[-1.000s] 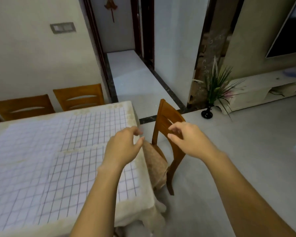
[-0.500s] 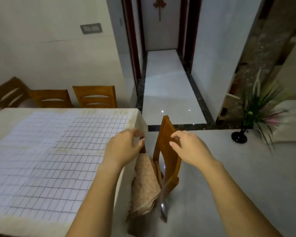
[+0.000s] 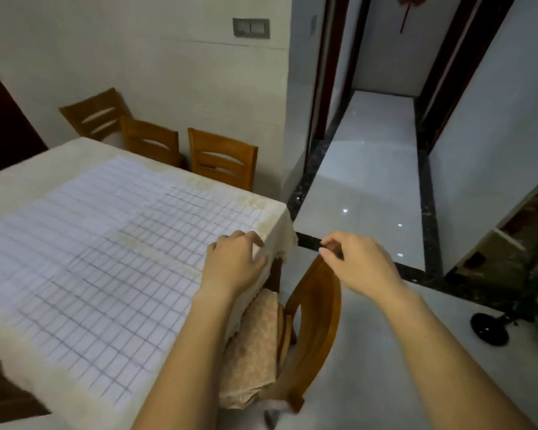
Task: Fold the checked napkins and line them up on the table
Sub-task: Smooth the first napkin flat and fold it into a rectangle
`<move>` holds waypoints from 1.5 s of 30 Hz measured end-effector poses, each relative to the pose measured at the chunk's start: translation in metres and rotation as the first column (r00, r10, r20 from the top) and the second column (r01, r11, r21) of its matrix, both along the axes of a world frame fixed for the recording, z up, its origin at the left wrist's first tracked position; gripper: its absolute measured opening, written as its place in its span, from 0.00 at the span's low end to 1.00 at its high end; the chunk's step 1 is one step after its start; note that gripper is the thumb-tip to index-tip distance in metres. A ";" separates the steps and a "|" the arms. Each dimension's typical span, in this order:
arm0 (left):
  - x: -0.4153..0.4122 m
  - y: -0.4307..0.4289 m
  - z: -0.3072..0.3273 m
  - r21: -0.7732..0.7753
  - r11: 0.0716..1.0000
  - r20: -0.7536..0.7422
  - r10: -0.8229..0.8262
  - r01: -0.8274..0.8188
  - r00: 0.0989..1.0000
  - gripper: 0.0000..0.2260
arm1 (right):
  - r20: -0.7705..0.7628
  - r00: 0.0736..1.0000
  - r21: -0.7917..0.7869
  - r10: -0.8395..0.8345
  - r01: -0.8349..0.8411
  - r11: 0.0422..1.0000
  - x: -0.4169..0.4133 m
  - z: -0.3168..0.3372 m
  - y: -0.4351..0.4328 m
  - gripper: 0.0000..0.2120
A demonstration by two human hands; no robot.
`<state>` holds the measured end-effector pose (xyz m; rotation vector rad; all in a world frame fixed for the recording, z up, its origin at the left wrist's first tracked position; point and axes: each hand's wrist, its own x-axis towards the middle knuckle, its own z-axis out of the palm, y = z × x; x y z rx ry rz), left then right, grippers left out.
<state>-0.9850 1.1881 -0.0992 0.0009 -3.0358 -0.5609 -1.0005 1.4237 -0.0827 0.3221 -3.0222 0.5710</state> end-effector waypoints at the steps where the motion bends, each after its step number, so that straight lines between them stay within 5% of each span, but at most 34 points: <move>1: -0.013 0.015 0.000 0.025 0.999 -0.003 -0.020 0.020 1.000 0.15 | 0.000 1.000 0.001 -0.031 0.031 1.000 -0.014 0.005 0.017 0.14; 6: -0.066 0.048 0.009 0.029 0.999 -0.046 -0.023 0.024 0.999 0.16 | -0.025 0.988 -0.070 -0.154 0.152 0.986 -0.072 0.011 0.064 0.15; 11: -0.080 0.023 -0.004 -0.060 0.980 0.095 0.193 -0.188 0.977 0.17 | 0.109 0.985 -0.091 0.133 -0.124 0.988 -0.121 -0.014 0.034 0.16; 18: -0.092 0.050 -0.007 -0.091 0.881 0.130 0.472 -0.464 0.872 0.18 | 0.073 0.889 -0.174 0.452 -0.435 0.884 -0.215 -0.019 0.020 0.17; 27: -0.124 0.127 -0.005 -0.066 0.740 0.144 0.671 -0.670 0.727 0.18 | 0.174 0.729 -0.213 0.662 -0.628 0.748 -0.302 -0.038 0.053 0.17; 36: -0.152 0.102 -0.023 -0.032 0.594 0.177 0.795 -0.804 0.580 0.18 | 0.168 0.579 -0.191 0.798 -0.775 0.603 -0.344 -0.046 -0.007 0.17; 40: -0.197 0.072 -0.038 -0.013 0.624 0.282 0.752 -0.781 0.596 0.19 | 0.209 0.608 -0.097 0.766 -0.766 0.635 -0.386 -0.041 -0.027 0.18; 45: -0.245 0.033 -0.058 0.092 0.625 0.227 0.745 -0.775 0.627 0.21 | 0.158 0.712 -0.086 0.684 -0.680 0.728 -0.435 -0.050 -0.068 0.17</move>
